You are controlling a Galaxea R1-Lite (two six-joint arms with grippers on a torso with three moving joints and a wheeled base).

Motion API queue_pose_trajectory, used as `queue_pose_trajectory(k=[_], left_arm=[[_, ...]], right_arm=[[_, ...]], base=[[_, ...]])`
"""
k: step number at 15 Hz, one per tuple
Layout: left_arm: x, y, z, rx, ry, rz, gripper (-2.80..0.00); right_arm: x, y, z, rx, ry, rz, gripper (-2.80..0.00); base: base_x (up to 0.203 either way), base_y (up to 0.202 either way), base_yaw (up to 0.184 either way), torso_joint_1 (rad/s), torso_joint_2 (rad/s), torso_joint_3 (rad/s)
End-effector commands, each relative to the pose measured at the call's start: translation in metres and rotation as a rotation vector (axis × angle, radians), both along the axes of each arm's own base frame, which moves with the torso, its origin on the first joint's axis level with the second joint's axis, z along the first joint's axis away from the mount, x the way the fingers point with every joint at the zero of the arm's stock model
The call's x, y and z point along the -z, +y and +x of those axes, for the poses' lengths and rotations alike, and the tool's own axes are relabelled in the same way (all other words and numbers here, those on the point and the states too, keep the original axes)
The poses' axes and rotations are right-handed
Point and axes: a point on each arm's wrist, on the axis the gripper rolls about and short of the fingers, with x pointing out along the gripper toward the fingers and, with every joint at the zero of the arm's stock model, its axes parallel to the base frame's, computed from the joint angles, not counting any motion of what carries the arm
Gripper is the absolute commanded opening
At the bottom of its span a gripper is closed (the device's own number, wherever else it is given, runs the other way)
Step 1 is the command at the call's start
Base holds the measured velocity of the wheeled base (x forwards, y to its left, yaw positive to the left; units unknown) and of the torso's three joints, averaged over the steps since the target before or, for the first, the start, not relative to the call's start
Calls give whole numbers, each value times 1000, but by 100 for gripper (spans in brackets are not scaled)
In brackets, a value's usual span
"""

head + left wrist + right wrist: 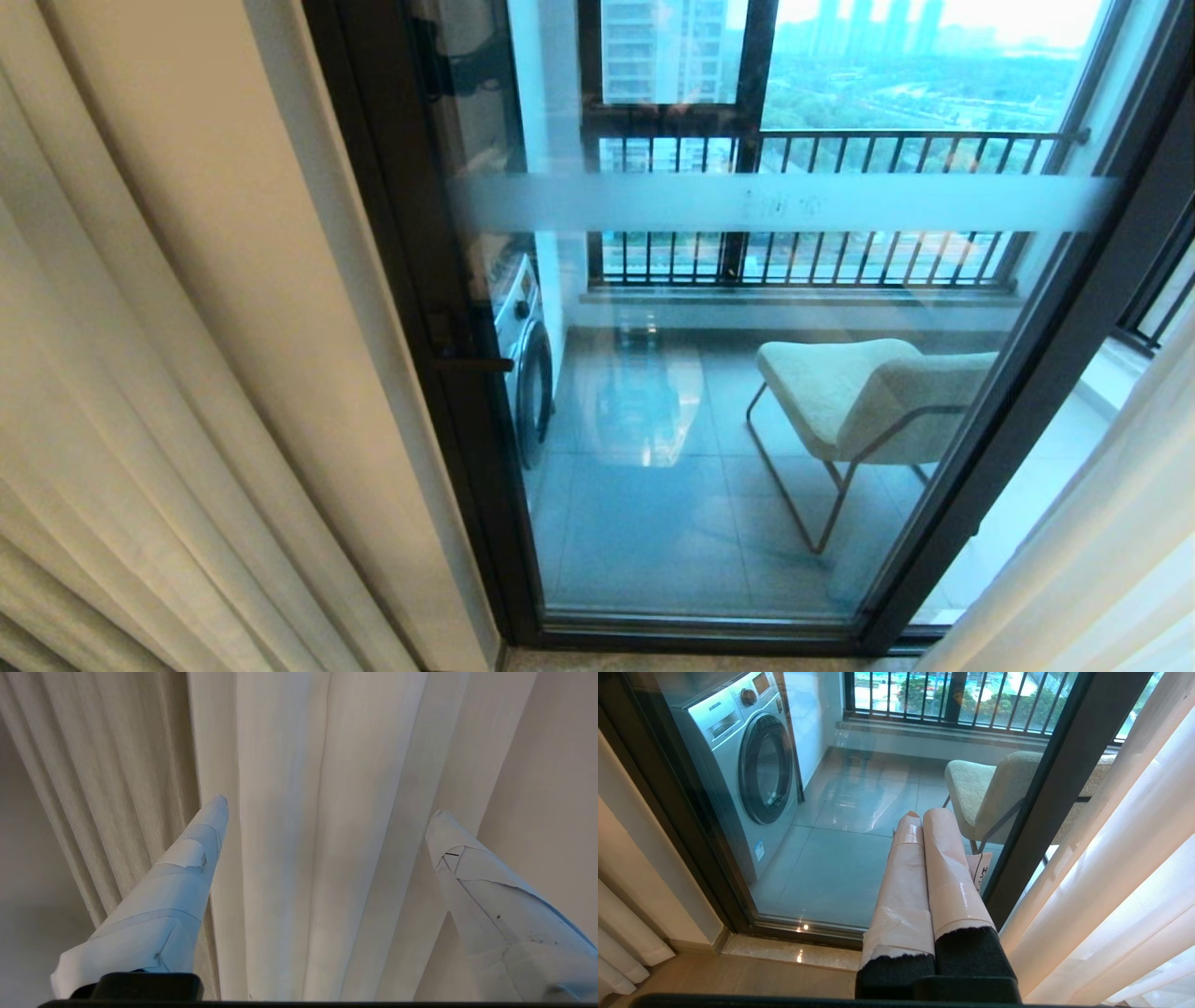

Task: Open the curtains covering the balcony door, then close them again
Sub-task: Close the inner curtains on both sides

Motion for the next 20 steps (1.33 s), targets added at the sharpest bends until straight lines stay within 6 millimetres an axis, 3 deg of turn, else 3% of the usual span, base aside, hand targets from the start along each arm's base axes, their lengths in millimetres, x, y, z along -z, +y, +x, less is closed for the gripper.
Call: queue_pose_trajectory(k=[1,9,20], left_arm=[[7,8,14,-6,19,-12,0],[37,53,70,14,86,-50,0],[54,73,114,32,35,-47,0]], right_arm=[[0,0,0,0,2,-1,-280],[0,0,0,0,2,-1,-280],[0,0,0,0,2,-1,-280]], base=[[0,0,0,0,0,0],[0,0,0,0,0,0],[0,0,0,0,0,0]])
